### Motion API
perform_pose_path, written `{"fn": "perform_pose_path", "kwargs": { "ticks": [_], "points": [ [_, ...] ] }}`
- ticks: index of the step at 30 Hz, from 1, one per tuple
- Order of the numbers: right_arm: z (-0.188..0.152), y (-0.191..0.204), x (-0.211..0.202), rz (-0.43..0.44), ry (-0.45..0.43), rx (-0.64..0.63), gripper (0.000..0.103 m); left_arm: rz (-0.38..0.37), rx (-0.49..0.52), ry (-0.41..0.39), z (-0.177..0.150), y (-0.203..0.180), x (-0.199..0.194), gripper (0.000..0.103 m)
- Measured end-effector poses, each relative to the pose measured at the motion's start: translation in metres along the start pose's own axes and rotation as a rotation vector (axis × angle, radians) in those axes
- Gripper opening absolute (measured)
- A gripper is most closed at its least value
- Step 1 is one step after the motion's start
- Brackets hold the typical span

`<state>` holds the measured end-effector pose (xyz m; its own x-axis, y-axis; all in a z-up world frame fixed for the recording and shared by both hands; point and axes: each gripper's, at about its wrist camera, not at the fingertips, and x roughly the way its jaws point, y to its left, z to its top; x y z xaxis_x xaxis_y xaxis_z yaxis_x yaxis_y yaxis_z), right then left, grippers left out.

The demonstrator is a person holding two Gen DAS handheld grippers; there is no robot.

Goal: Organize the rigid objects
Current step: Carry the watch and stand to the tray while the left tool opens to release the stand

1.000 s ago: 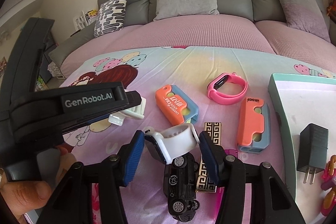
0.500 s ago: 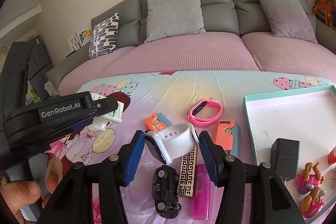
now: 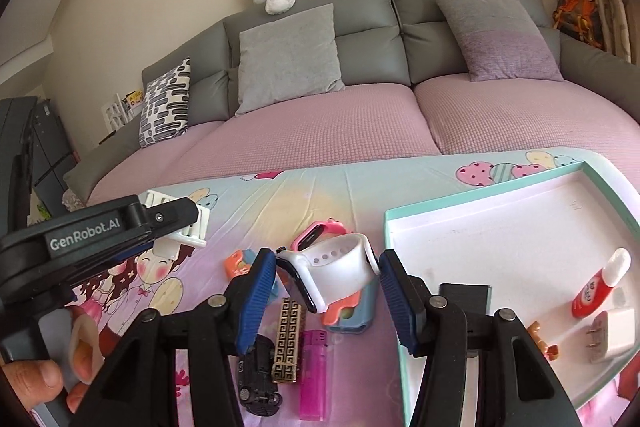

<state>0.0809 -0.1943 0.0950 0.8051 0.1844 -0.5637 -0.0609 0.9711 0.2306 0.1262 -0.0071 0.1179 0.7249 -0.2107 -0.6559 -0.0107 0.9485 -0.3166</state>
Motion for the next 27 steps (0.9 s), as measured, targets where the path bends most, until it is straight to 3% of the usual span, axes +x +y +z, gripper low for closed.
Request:
{"fn": "perform_pose_path", "kwargs": {
  "ticks": [14, 27],
  "points": [
    [0.007, -0.092, -0.018, -0.187, -0.041, 0.160, 0.057, -0.109, 0.173, 0.012, -0.015, -0.088, 0.035, 0.050],
    [0.004, -0.116, -0.018, -0.286, -0.030, 0.162, 0.057, -0.153, 0.280, 0.071, -0.038, -0.135, 0.074, 0.050]
  ]
}}
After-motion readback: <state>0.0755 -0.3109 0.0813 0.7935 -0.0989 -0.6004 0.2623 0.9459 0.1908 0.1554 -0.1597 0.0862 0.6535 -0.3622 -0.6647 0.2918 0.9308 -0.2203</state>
